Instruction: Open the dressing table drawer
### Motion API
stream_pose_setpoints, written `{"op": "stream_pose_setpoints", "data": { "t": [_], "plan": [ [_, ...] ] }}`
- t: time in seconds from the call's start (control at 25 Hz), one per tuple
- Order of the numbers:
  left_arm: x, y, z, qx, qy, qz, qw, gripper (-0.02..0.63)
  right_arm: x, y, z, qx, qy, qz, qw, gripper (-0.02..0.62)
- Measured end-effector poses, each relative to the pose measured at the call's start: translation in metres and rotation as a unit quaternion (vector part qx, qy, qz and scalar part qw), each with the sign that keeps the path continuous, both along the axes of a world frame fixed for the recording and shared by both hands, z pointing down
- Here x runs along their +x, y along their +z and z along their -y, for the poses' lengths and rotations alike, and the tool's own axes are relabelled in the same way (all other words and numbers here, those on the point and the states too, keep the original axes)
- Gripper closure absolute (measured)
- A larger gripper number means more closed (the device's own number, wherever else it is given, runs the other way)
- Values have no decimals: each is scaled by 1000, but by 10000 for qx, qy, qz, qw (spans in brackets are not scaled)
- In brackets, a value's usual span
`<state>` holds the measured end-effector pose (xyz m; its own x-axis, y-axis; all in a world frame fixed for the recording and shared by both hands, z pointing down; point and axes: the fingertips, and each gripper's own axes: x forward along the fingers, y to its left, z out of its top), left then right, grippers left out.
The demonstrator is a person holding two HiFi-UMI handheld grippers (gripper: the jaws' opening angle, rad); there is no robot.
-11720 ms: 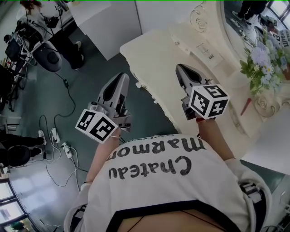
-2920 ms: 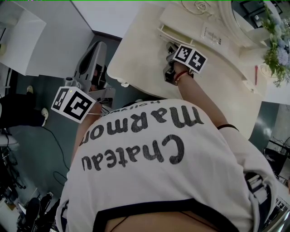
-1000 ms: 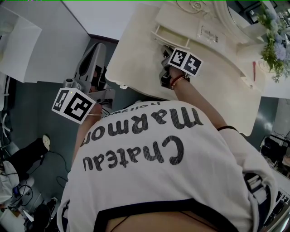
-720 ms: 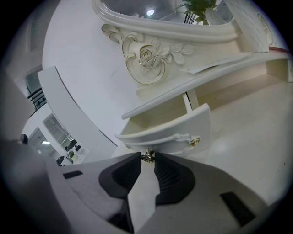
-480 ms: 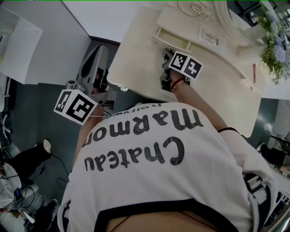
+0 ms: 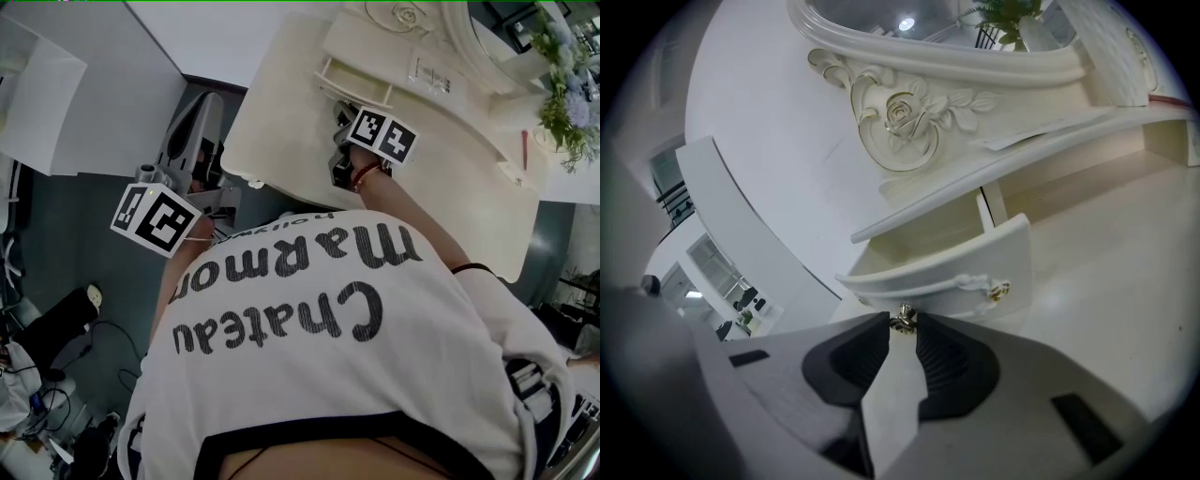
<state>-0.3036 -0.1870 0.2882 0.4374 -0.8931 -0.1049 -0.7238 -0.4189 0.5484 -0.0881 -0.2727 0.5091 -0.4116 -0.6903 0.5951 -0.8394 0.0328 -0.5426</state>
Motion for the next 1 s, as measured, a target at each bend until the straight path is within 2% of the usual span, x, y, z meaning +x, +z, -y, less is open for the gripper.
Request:
{"op": "stream_pose_setpoints", "data": {
  "t": [0.64,1.0],
  "plan": [
    [-6,7,2,-82,-59,-102,9999,583,-2,1,-2,-94,32,-8,10000,492],
    [4,15,6,-120,14,-133,9998,583,-2,2,-1,-204,-113,47,9997,492]
  ]
}}
